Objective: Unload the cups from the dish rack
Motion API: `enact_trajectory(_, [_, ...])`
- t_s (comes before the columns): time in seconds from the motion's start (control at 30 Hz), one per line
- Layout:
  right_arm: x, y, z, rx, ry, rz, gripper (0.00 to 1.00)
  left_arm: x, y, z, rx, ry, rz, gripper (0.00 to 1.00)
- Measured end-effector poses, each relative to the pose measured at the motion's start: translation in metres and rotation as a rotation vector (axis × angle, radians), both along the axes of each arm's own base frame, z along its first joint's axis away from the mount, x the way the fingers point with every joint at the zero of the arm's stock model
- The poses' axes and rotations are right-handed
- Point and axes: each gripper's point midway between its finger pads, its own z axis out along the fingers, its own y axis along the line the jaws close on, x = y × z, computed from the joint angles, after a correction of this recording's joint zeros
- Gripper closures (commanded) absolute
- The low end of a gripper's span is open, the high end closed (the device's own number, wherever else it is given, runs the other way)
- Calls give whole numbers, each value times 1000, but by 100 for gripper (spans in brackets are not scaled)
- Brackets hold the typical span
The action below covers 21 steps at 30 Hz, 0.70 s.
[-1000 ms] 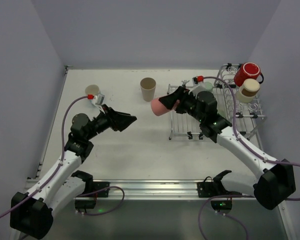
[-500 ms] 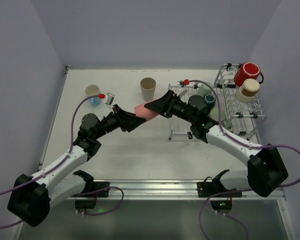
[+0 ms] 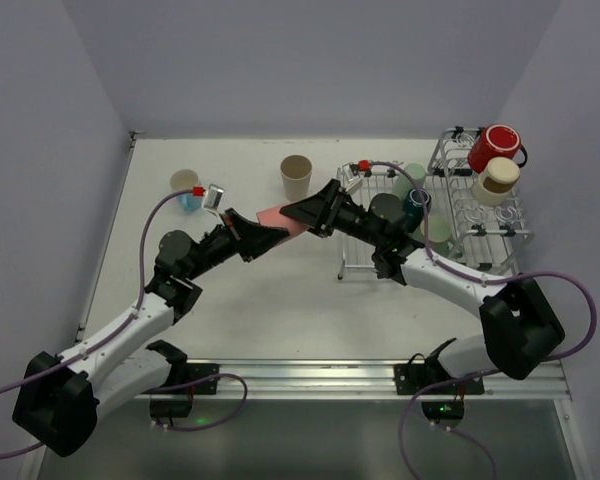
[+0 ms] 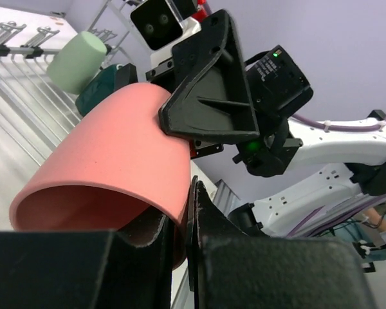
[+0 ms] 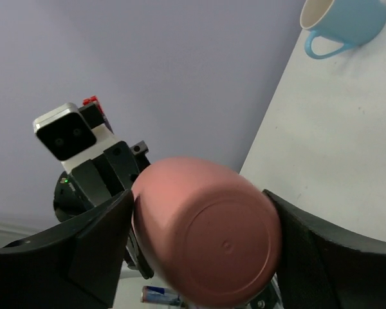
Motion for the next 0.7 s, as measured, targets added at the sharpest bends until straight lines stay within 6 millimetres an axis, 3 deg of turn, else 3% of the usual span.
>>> enact_trajectory(0.07, [-2,2,-4,-11,4,8,1,1,2,0,26,-13,28,100])
enact_trajectory(0.2, [-4,3,-24,-88,26,-1,1,36,22,-4,186,27,241,100])
enact_trajectory(0.4, [-10,-11,-61,-226,64,-36,1,86,53,28,372,22,478,100])
enact_trajectory(0.47, [-13,-16,-67,-254,62,-44,1,105,61,27,439,50,517,100])
enact_trajectory(0.57, [-18,-27,-76,-308,56,-66,1,137,76,5,553,121,564,100])
enact_trajectory(0.7, [-22,-40,-72,-364,5,-99,1,168,101,-51,729,272,599,100])
